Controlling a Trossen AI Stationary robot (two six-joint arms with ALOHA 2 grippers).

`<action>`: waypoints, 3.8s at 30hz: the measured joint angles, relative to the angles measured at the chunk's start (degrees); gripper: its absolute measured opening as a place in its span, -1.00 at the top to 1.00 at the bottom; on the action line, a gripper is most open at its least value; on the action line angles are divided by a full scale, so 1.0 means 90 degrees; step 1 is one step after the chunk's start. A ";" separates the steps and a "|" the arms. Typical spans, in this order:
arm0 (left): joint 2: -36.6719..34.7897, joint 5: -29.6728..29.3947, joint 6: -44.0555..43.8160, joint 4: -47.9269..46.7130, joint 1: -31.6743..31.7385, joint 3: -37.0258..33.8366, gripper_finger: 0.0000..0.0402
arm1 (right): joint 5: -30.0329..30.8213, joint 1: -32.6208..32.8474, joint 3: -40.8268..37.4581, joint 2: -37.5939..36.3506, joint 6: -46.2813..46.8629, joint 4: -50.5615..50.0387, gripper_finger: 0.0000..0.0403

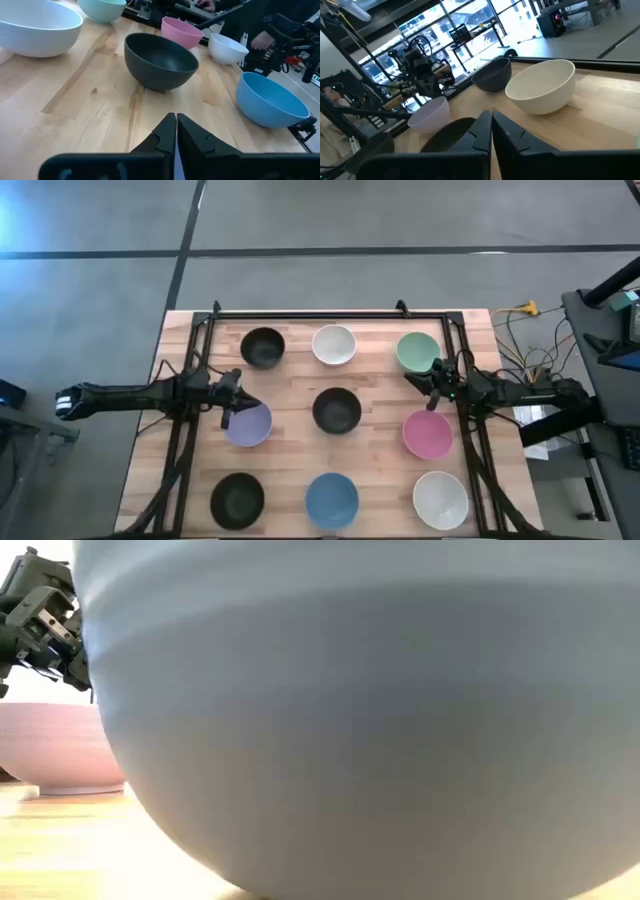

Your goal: Nest bowls inside each other

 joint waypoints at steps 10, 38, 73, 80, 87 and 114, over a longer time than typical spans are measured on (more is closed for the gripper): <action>0.0000 0.0000 0.0000 -0.0002 -0.0001 0.0000 1.00 | 0.0002 0.0000 0.0000 0.0000 0.0000 0.0000 0.96; 0.0000 0.0000 0.0000 -0.0002 0.0001 0.0000 1.00 | 0.0000 0.0000 0.0002 0.0000 0.0000 0.0001 0.96; 0.0000 0.0000 0.0000 0.0000 0.0001 0.0000 1.00 | 0.0005 0.0002 -0.0005 -0.0005 0.0224 0.0197 0.96; 0.0000 0.0000 0.0000 0.0000 0.0000 0.0000 1.00 | 0.0084 0.0000 -0.0005 -0.0011 0.2899 0.0676 0.96; 0.0000 0.0000 0.0000 -0.0002 -0.0001 0.0000 1.00 | 0.0649 0.0000 -0.0005 0.0000 0.3343 0.0751 0.96; 0.0124 -0.2546 -0.5390 0.5427 0.0001 0.0000 1.00 | 0.1840 0.0002 -0.0005 0.0485 0.3590 0.2019 0.96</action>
